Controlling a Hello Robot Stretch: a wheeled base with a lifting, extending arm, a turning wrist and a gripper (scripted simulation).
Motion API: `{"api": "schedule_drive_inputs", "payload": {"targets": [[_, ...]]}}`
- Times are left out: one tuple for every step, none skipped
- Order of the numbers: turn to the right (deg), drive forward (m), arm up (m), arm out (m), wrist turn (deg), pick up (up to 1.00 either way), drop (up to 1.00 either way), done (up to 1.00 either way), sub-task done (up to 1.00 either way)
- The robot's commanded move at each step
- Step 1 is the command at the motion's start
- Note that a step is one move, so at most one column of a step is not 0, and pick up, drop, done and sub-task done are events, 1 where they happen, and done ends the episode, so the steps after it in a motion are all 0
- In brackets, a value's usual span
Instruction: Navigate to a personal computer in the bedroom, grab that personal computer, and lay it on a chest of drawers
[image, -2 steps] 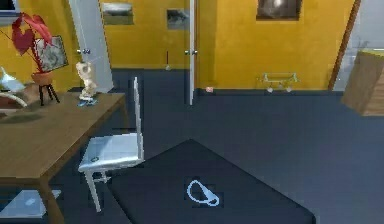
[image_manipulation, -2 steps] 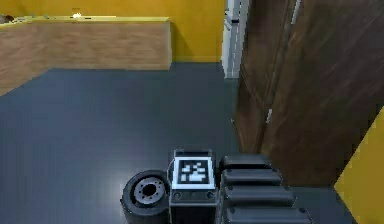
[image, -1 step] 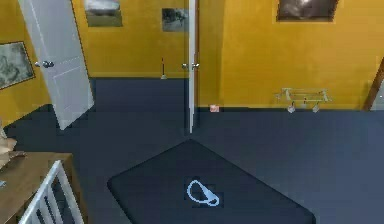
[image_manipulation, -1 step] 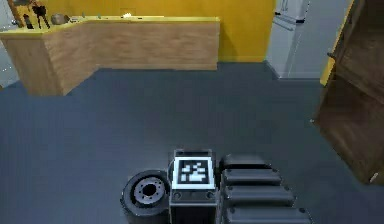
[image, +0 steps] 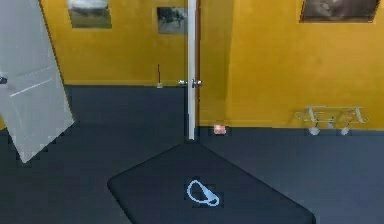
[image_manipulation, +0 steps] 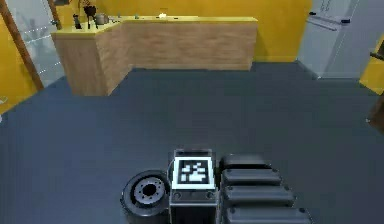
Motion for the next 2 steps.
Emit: {"api": "schedule_drive_inputs", "payload": {"targets": [[-36.0, 0.0, 0.0, 0.0, 0.0, 0.0, 0.0, 0.0, 0.0], [0.0, 0.8, 0.0, 0.0, 0.0, 0.0, 0.0, 0.0, 0.0]]}}
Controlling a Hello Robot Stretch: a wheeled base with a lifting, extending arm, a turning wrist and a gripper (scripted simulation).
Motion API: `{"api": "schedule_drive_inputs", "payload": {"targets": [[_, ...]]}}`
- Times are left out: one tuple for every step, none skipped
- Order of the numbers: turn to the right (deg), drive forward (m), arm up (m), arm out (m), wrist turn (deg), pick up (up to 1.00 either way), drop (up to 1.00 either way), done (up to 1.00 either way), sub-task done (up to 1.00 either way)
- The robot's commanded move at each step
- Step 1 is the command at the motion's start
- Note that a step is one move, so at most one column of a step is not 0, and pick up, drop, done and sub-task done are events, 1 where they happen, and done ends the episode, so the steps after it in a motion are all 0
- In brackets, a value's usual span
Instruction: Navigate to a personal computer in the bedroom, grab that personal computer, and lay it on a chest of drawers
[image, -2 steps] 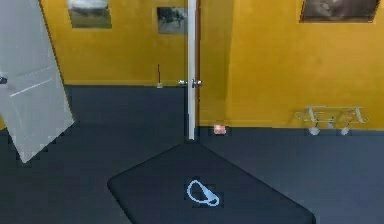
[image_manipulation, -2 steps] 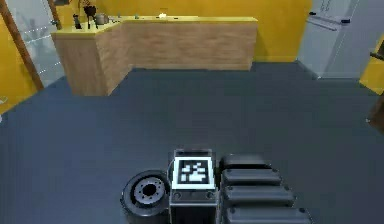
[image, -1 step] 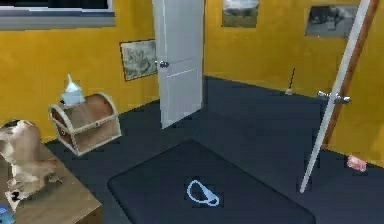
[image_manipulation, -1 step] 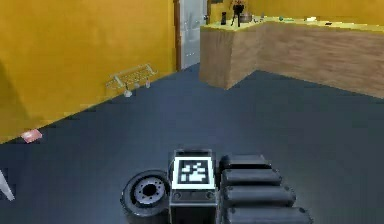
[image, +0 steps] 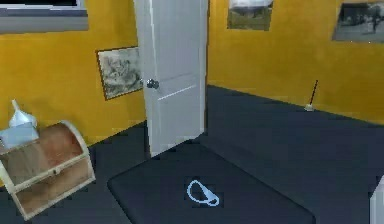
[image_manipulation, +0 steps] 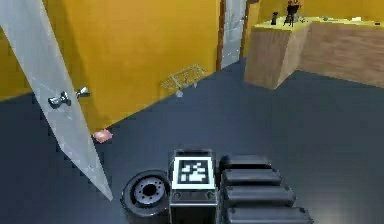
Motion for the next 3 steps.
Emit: {"api": "schedule_drive_inputs", "payload": {"targets": [[-45.0, 0.0, 0.0, 0.0, 0.0, 0.0, 0.0, 0.0, 0.0], [-12.0, 0.0, 0.0, 0.0, 0.0, 0.0, 0.0, 0.0, 0.0], [0.0, 1.0, 0.0, 0.0, 0.0, 0.0, 0.0, 0.0, 0.0]]}}
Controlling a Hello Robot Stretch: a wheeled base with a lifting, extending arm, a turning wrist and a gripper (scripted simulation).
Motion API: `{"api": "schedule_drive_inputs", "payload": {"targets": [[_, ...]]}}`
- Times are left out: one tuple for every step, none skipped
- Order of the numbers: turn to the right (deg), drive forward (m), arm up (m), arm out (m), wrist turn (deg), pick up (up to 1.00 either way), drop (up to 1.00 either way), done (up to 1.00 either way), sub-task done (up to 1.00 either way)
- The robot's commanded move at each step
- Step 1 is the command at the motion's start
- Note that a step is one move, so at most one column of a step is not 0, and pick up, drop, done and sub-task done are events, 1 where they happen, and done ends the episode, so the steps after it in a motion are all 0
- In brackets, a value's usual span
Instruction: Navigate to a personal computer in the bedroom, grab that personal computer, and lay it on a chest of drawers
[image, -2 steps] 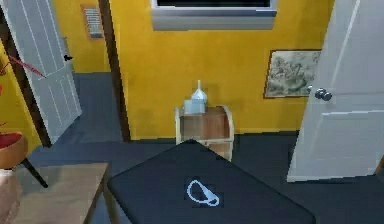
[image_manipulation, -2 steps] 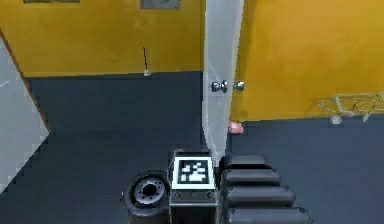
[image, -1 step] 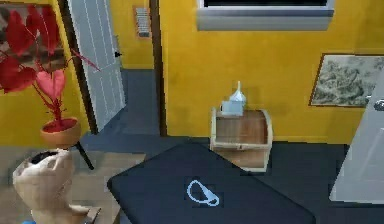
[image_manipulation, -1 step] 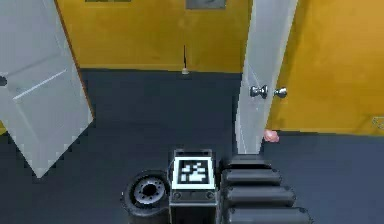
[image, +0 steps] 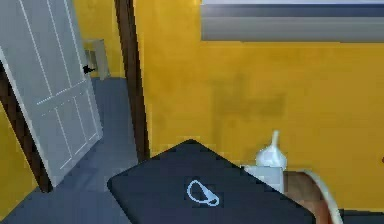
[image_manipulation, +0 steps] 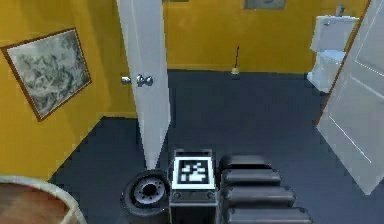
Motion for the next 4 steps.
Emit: {"api": "schedule_drive_inputs", "payload": {"targets": [[-9.0, 0.0, 0.0, 0.0, 0.0, 0.0, 0.0, 0.0, 0.0], [0.0, 0.2, 0.0, 0.0, 0.0, 0.0, 0.0, 0.0, 0.0], [-27.0, 0.0, 0.0, 0.0, 0.0, 0.0, 0.0, 0.0, 0.0], [0.0, 1.0, 0.0, 0.0, 0.0, 0.0, 0.0, 0.0, 0.0]]}}
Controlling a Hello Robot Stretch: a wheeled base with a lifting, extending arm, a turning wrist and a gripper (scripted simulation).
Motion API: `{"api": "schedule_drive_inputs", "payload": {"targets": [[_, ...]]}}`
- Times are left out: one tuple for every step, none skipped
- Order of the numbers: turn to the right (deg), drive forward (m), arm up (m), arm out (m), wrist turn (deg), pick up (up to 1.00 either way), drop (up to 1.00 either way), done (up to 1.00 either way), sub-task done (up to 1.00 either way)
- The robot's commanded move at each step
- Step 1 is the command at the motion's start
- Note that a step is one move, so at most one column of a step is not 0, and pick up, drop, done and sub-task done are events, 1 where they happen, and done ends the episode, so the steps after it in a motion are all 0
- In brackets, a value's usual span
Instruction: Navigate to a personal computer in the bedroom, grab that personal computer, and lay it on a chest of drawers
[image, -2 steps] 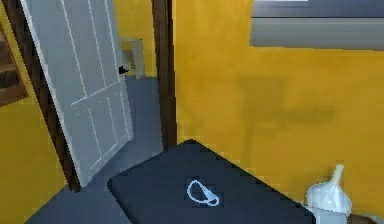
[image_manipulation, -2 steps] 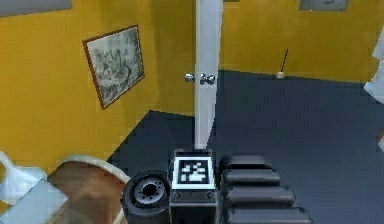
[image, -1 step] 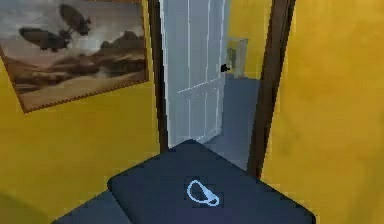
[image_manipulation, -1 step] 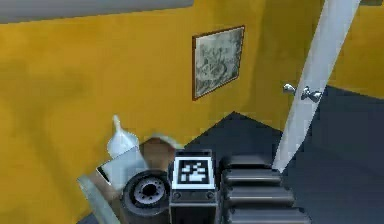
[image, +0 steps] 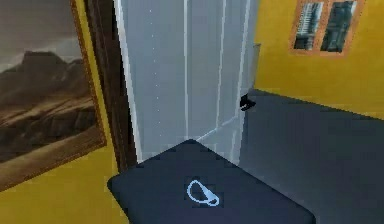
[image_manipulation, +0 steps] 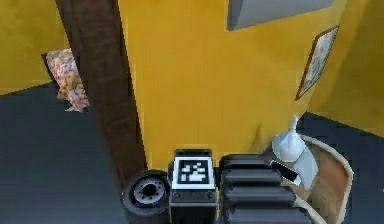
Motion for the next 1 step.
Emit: {"api": "schedule_drive_inputs", "payload": {"targets": [[-9.0, 0.0, 0.0, 0.0, 0.0, 0.0, 0.0, 0.0, 0.0]]}}
